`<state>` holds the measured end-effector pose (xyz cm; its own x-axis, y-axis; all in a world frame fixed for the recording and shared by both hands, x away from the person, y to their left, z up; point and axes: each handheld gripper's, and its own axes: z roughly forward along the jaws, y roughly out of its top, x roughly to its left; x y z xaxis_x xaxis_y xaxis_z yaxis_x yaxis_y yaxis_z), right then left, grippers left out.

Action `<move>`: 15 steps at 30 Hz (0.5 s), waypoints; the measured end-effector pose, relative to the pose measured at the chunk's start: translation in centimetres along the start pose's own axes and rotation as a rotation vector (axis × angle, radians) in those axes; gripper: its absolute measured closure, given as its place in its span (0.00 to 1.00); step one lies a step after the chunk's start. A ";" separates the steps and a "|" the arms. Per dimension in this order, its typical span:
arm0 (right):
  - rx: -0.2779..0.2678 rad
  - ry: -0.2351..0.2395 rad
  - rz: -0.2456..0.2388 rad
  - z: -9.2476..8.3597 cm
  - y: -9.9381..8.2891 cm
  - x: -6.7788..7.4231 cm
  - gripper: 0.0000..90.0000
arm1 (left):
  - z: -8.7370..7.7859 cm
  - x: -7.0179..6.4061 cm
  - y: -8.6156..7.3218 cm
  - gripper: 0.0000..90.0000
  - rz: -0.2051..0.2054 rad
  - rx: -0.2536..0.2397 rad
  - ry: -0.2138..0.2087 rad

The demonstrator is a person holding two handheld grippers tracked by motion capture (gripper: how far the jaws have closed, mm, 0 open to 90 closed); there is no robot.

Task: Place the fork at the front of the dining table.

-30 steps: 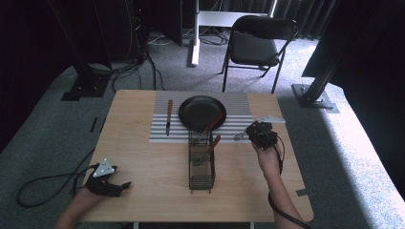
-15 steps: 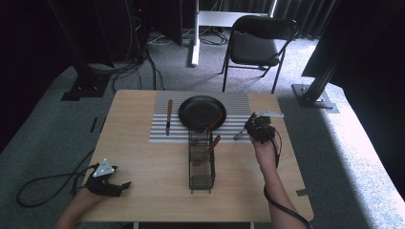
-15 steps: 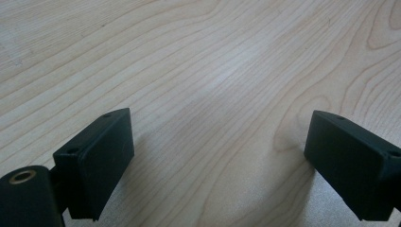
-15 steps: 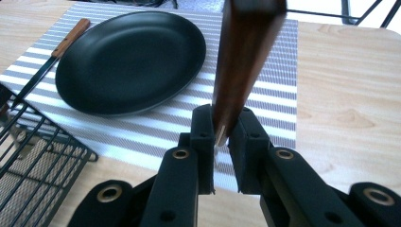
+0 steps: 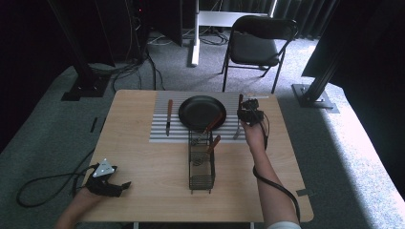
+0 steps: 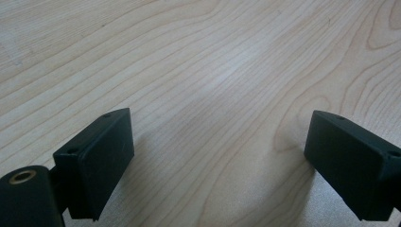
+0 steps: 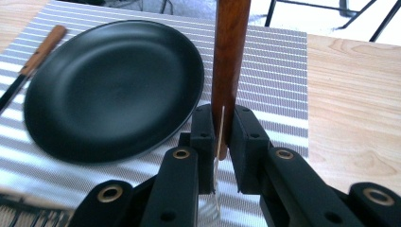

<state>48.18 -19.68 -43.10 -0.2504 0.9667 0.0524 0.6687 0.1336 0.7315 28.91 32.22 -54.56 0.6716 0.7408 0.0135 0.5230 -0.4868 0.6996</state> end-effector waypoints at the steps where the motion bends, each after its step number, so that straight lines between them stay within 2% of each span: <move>1: 0.000 0.000 0.000 0.0 0.0 0.0 0.89 | 0.0 0.0 0.0 0.10 0.000 0.000 0.000; 2: 0.020 -0.010 0.000 0.9 0.7 0.0 0.89 | 0.0 0.0 0.0 0.10 0.000 0.000 0.000; 6: 0.045 -0.017 0.004 1.9 1.4 0.1 0.89 | 0.0 0.0 0.0 0.10 0.000 0.000 0.000; 7: 0.077 -0.018 0.021 3.1 2.2 0.0 0.89 | 0.0 0.0 0.0 0.10 0.000 0.000 0.000; 15: 0.180 -0.035 0.088 7.2 3.7 -0.8 0.89 | 0.0 0.0 0.0 0.10 0.002 0.002 0.000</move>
<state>55.87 -18.41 -45.29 -0.1632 0.9830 0.0843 0.8019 0.0824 0.5917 28.91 32.23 -54.55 0.6725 0.7400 0.0146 0.5227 -0.4887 0.6985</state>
